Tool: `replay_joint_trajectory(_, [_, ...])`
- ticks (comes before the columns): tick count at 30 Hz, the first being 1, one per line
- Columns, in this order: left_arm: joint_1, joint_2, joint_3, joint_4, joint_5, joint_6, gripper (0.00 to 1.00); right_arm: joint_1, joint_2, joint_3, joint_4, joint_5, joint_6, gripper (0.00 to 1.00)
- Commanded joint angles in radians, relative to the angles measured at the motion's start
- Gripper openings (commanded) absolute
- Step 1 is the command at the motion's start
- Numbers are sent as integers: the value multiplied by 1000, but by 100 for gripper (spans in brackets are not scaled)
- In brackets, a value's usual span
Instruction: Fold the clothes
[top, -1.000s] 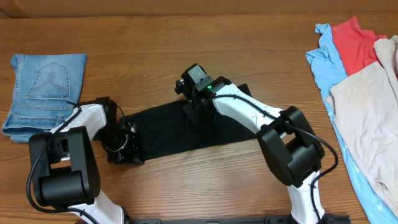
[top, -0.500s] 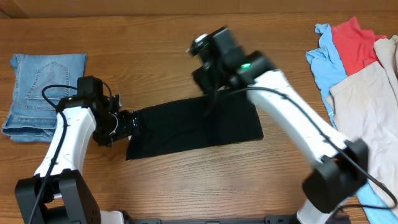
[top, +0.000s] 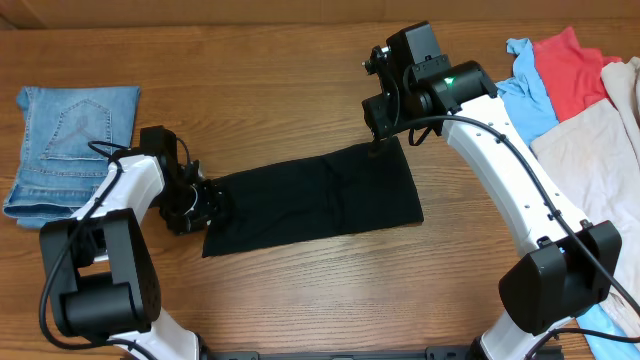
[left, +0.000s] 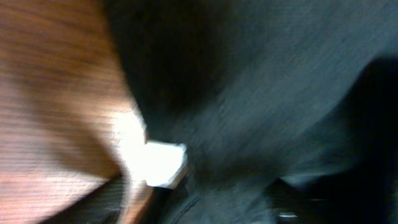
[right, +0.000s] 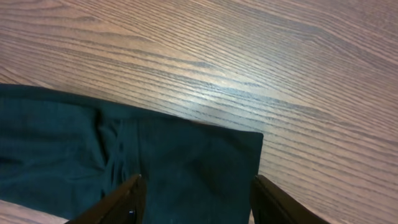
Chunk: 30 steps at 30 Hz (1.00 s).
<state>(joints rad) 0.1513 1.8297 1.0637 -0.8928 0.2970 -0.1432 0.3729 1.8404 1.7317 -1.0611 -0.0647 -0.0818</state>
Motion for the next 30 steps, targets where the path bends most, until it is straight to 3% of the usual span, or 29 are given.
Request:
replay_joint_trajectory(1, [3, 46, -8, 8, 67, 47, 18, -5, 0, 3, -4, -6, 28, 57])
replay_joint_trajectory(2, [4, 46, -8, 7, 67, 51, 9, -8, 0, 3, -5, -7, 31, 57])
replay_joint_trajectory(4, [7, 46, -8, 1, 66, 69, 4, -10, 0, 3, -11, -6, 31, 57])
replay_joint_trajectory(11, [103, 7, 65, -92, -23, 107, 4, -50, 0, 3, -44, 1, 34, 57])
replay_joint_trajectory(19, [279, -27, 365, -263, -38, 141, 4, -133, 0, 3, -72, 0, 34, 57])
replay_joint_trajectory(27, [266, -27, 703, -414, -48, 154, 4, -145, 0, 3, -87, 1, 30, 57])
replay_joint_trajectory(30, [231, -27, 751, -446, -32, 154, 4, -145, 0, 3, -86, 0, 31, 57])
